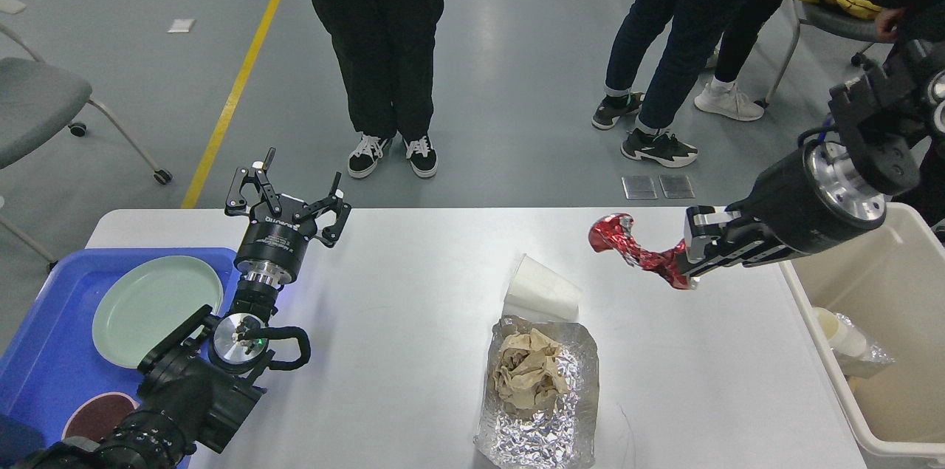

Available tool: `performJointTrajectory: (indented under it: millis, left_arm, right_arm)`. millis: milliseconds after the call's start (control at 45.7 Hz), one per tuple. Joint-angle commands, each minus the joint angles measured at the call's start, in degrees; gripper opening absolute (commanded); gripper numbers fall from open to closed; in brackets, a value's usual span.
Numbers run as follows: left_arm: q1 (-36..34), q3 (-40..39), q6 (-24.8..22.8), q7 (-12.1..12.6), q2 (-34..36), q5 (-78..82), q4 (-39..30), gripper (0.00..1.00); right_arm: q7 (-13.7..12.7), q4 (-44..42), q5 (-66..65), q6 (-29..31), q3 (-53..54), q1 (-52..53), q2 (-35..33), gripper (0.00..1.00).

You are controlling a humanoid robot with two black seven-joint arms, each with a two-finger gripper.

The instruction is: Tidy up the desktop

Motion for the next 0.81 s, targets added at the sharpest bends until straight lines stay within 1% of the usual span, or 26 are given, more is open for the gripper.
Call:
performJointTrajectory:
  millis: [0, 66, 131, 285, 328, 350, 372, 416, 504, 657, 788]
  left_arm:
    - [0.0, 0.0, 0.0, 0.0, 0.0, 0.0, 0.0, 0.96]
    - [0.1, 0.0, -0.1, 0.0, 0.0, 0.0, 0.0, 0.96]
    - [0.0, 0.0, -0.1, 0.0, 0.0, 0.0, 0.0, 0.96]
    - [0.0, 0.0, 0.0, 0.0, 0.0, 0.0, 0.0, 0.96]
    - [0.1, 0.0, 0.0, 0.0, 0.0, 0.0, 0.0, 0.96]
    - [0.1, 0.0, -0.1, 0.0, 0.0, 0.0, 0.0, 0.96]
    - [0.1, 0.0, -0.1, 0.0, 0.0, 0.0, 0.0, 0.96]
    - [0.1, 0.0, -0.1, 0.0, 0.0, 0.0, 0.0, 0.96]
    - [0.1, 0.0, 0.0, 0.0, 0.0, 0.0, 0.0, 0.96]
    - [0.1, 0.0, 0.0, 0.0, 0.0, 0.0, 0.0, 0.96]
    - [0.1, 0.0, -0.1, 0.0, 0.0, 0.0, 0.0, 0.96]
  right_arm:
    - [-0.1, -4.4, -1.5, -4.1, -4.4, -5.5, -1.4, 0.0]
    - [-0.1, -10.2, -2.6, -7.3, -4.9, -11.3, -2.6, 0.0]
    - [-0.3, -18.4, -3.0, -10.3, -4.4, -19.0, -3.5, 0.0]
    - [0.1, -44.8, -2.8, -21.5, -3.5, -42.0, -2.5, 0.0]
    - [0.3, -51.0, -2.3, -23.5, -2.6, -47.4, -1.4, 0.0]
    - [0.4, -56.0, -2.1, -24.4, -0.7, -52.0, -0.3, 0.0]
    - [0.5, -58.0, -2.0, -24.4, 0.5, -53.9, -0.1, 0.0]
    - [0.6, -60.3, -2.0, -24.4, 3.2, -57.2, -0.1, 0.0]
    - [0.6, -62.3, -2.1, -24.4, 7.3, -60.8, 0.1, 0.0]
    - [0.6, -64.6, -2.1, -24.5, 7.8, -63.0, 0.3, 0.0]
    - [0.5, -64.9, -2.1, -25.1, 8.0, -64.0, 1.3, 0.0]
